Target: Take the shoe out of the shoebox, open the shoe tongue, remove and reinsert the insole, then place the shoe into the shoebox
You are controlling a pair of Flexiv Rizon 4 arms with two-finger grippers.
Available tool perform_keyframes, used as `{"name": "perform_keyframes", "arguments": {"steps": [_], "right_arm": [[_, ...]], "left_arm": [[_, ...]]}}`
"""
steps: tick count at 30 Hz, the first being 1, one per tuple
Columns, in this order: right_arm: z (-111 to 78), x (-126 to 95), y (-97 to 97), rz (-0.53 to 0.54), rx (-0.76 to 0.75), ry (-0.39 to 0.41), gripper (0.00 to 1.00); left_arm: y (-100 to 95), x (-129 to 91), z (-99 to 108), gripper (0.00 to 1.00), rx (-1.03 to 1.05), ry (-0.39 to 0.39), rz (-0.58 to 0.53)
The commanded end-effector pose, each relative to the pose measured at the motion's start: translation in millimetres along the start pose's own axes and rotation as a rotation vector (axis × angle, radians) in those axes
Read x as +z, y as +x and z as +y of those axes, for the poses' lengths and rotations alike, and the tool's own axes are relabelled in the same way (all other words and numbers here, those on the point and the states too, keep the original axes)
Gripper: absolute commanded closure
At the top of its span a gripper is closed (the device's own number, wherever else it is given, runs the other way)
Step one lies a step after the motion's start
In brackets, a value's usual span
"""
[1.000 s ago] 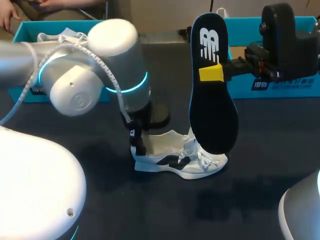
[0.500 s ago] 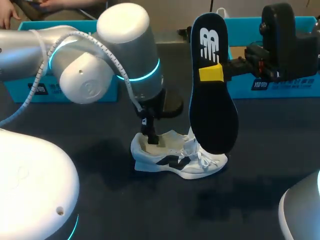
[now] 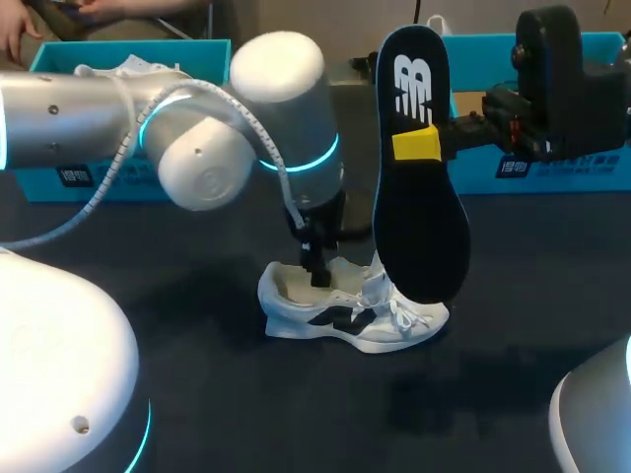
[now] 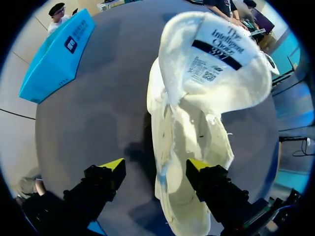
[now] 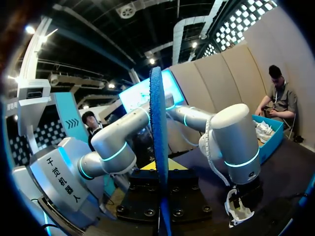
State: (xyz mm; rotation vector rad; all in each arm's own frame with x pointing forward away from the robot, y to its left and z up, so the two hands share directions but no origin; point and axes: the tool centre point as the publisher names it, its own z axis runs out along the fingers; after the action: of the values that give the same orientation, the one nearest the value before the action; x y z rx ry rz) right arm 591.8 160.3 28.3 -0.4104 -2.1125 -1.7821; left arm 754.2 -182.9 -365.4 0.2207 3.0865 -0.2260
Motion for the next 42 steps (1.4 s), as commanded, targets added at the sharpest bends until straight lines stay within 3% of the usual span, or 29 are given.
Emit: {"name": "perform_keyframes", "arguments": {"steps": [1,2,4,14,16,17,26,32,37,40,42], "right_arm": [[2.4,3.6,-2.6,0.001,0.002,0.005,1.0],[2.4,3.6,-2.6,0.001,0.002,0.005,1.0],[2.4,3.6,-2.6,0.001,0.002,0.005,1.0],[2.4,3.6,-2.6,0.001,0.002,0.005,1.0],[2.4,3.6,-2.6,0.001,0.002,0.005,1.0],[2.4,3.6,-2.6,0.001,0.002,0.005,1.0],[2.4,3.6,-2.6,0.001,0.002,0.005,1.0],[2.4,3.6,-2.6,0.001,0.002,0.005,1.0],[2.4,3.6,-2.6,0.001,0.002,0.005,1.0],[2.4,3.6,-2.6,0.001,0.002,0.005,1.0],[2.4,3.6,-2.6,0.001,0.002,0.005,1.0]], "left_arm": [[-4.0,15.9,-3.5,0.36,-0.015,-0.006,0.009],[-4.4,17.5,-3.3,0.46,-0.021,-0.009,0.01],[-4.7,19.4,-2.5,0.51,-0.027,-0.004,0.015],[-2.9,30.2,1.2,0.61,-0.033,-0.003,0.044],[-2.4,31.3,1.2,0.8,-0.034,-0.004,0.047],[-1.7,31.6,0.8,1.0,-0.032,-0.004,0.048],[2.9,22.3,-1.8,1.0,0.019,-0.006,0.036],[8.5,-6.8,-1.3,1.0,0.117,0.049,0.031],[18.6,-31.5,-3.3,1.0,0.332,0.1,-0.003],[26.1,-44.1,-1.9,1.0,0.484,0.082,-0.166],[26.1,-44.1,-1.9,1.0,0.484,0.082,-0.166]]}}
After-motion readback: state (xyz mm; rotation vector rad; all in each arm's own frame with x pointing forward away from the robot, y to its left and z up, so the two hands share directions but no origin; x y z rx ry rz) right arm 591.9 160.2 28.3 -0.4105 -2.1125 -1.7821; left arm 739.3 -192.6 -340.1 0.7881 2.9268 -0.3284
